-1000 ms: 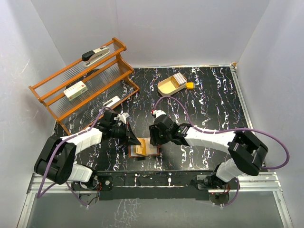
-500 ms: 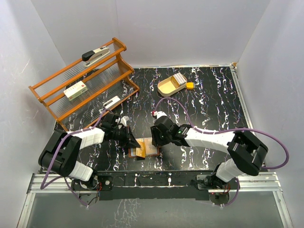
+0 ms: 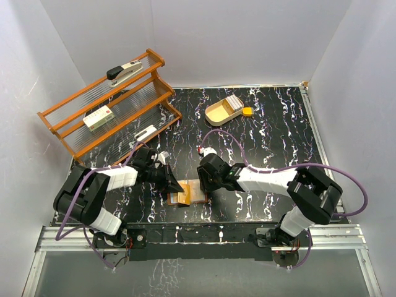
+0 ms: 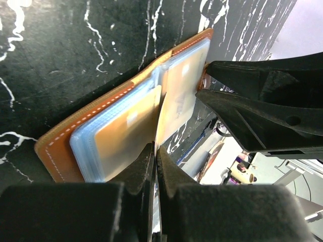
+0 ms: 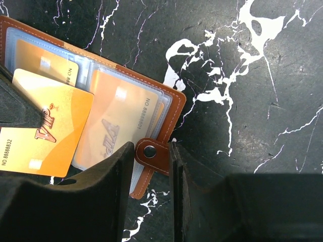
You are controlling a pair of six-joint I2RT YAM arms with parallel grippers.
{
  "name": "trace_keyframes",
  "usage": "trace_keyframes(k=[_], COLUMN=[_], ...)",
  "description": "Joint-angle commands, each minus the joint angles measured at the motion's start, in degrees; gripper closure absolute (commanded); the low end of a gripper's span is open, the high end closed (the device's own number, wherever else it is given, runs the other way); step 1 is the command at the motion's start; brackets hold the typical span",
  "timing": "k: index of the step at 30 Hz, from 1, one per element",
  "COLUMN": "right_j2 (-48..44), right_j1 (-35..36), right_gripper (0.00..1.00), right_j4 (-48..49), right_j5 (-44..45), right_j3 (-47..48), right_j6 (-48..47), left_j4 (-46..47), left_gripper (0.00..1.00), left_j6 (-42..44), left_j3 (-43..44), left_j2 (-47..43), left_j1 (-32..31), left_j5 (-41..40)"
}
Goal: Put the credit cards into the card holder
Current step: Insert the credit card into the card holder.
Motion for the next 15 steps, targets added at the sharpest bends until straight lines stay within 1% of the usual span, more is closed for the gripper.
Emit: trace_keyframes(k=[1,15], right_j2=[0.67,-0.12], right_j1=[-0.08,-0.08], right_gripper=[0.69,0.69], right_j4=[1.0,1.0], right_j5=[1.43,1.4], right_j3=[0.03,0.12], right_j6=[-0.38,-0.3], left_j4=[-0.02,0.4], left_gripper=[1.0,1.0], left_j6=[1.05,0.79], left_j3=[-0.16,0.61], left_j2=[1.95,3.41], left_j1=[0.39,0.44], left_j5=[0.01,-2.64])
